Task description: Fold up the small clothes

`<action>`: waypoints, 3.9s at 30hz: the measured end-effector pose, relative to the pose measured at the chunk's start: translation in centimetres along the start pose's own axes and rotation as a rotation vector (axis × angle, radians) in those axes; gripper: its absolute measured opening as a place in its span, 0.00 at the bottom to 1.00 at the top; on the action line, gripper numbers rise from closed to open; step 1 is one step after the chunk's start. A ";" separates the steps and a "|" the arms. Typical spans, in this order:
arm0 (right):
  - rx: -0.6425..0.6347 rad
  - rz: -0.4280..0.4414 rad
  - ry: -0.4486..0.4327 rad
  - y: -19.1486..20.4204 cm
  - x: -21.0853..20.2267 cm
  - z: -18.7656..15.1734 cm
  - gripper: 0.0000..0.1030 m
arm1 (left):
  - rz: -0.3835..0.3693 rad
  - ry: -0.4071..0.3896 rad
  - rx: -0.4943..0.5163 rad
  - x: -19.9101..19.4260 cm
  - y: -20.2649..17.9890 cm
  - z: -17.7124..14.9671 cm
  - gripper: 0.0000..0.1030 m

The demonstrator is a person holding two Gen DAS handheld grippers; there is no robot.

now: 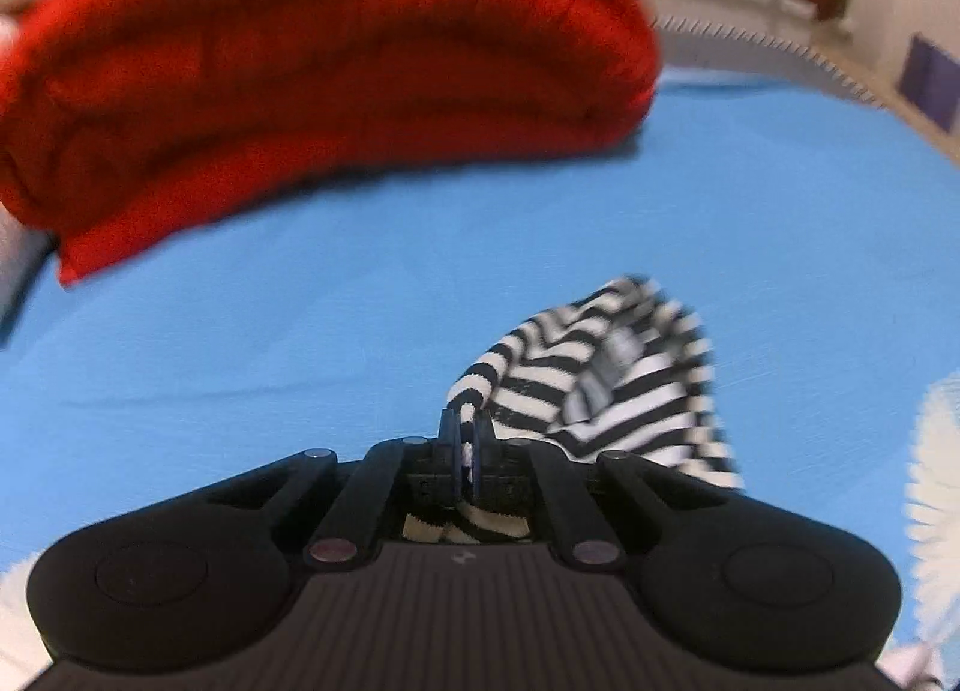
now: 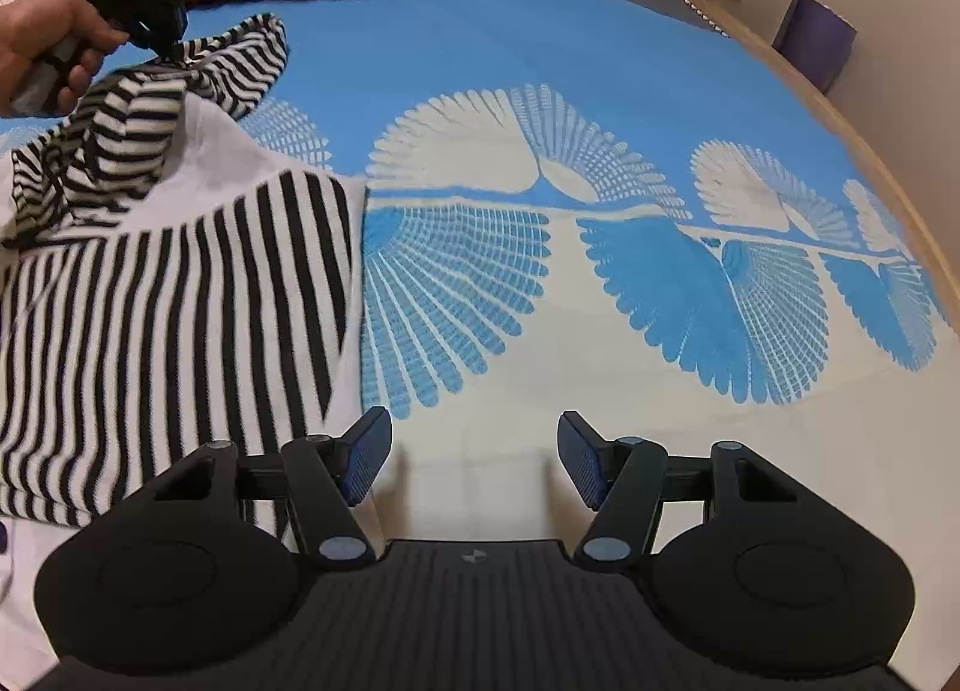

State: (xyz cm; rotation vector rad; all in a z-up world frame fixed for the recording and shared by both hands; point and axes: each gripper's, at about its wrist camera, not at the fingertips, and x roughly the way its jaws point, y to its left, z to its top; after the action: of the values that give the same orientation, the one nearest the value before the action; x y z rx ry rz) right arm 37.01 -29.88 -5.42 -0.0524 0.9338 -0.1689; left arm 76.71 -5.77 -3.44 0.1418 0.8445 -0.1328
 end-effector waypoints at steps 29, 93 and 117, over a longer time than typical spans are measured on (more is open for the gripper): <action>0.305 0.361 -0.033 2.5 -2.1 1.0 0.58 | -0.155 0.283 -0.707 -28.3 8.6 -28.4 0.40; 0.307 0.484 -0.075 5.0 -3.8 -0.1 0.40 | -0.114 0.178 -0.597 -30.2 12.6 -30.7 0.24; 0.377 0.433 -0.235 -5.1 -17.0 -3.3 0.40 | -0.087 0.070 -0.567 -43.9 14.0 -35.5 0.21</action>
State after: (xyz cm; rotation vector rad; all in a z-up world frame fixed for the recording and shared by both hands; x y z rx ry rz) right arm 23.87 -31.97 6.72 0.4673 0.6485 0.0644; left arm 24.28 16.91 7.29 -0.4240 0.9292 0.0340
